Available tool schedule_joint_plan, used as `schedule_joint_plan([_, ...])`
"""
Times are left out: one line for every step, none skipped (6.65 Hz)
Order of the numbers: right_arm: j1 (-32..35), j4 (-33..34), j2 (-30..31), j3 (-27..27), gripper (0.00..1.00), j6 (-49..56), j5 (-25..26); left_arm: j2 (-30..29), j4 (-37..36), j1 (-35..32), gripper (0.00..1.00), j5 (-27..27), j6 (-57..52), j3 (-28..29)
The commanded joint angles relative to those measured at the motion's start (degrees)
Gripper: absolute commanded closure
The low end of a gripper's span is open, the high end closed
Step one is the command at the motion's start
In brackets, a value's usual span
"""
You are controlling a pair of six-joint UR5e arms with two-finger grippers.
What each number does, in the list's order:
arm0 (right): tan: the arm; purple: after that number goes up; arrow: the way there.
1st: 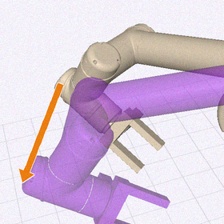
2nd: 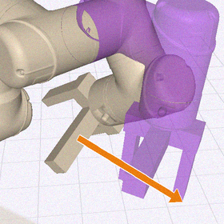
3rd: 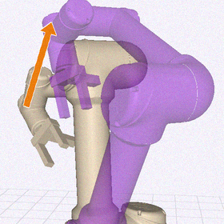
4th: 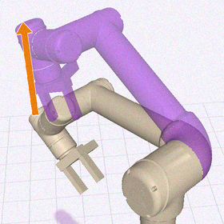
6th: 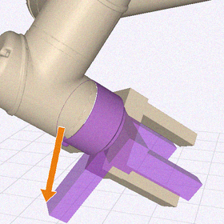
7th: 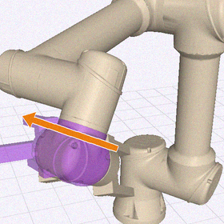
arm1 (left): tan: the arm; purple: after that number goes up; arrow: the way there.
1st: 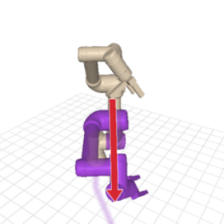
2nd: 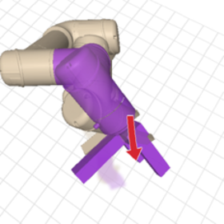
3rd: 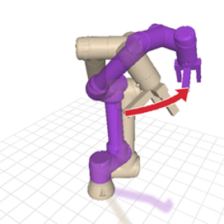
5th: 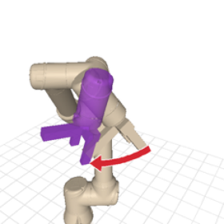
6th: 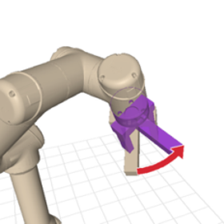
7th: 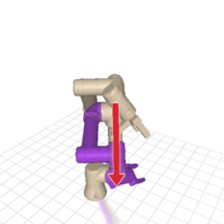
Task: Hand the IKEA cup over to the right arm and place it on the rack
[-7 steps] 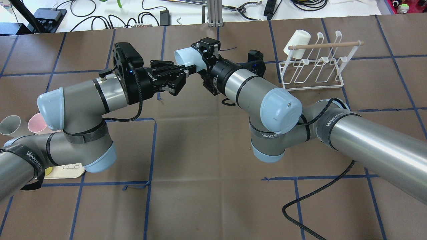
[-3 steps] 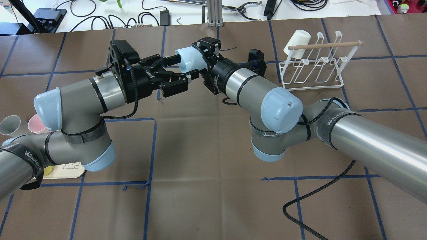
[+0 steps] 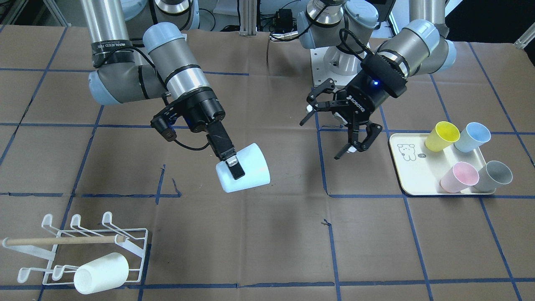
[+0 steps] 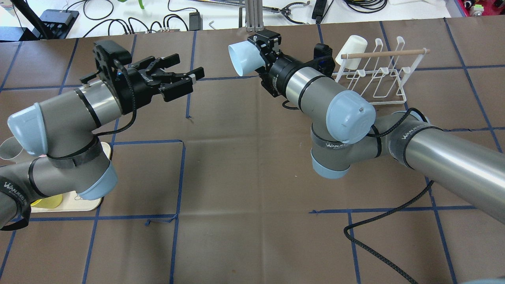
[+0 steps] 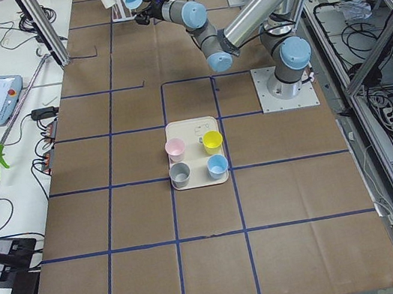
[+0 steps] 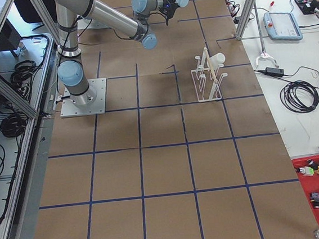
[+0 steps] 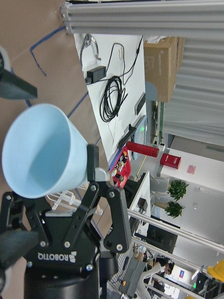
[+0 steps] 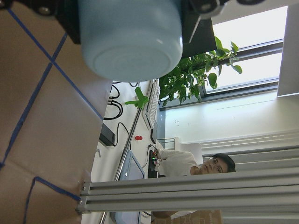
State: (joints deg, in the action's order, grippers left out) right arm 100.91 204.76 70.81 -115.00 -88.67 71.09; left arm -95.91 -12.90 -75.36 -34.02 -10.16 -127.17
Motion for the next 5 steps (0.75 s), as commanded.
schedule_joint_plan([-6.8,-0.1,0.1,1.3,0.73,11.7,-2.3,0.0,2.6,2.7,0.01,-11.8,4.8,2.3])
schedule_joint_plan([-8.9,-0.4,0.0,2.9,0.73,18.6,-2.2,0.0,9.1,2.1,0.01,-16.4,4.9,4.4])
schedule_joint_plan([-10.9,-0.4,-0.5,3.7,0.73,27.0,-2.0,0.0,17.6,0.9,0.01,-22.1,5.2,7.5])
schedule_joint_plan([-12.8,-0.4,-1.0,4.9,0.73,35.1,-1.7,-0.2,26.7,-2.1,0.01,-28.3,5.3,11.5])
schedule_joint_plan([-15.6,-0.3,-1.7,6.2,0.73,47.9,-1.6,-0.8,39.5,-6.1,0.01,-38.2,6.4,17.3])
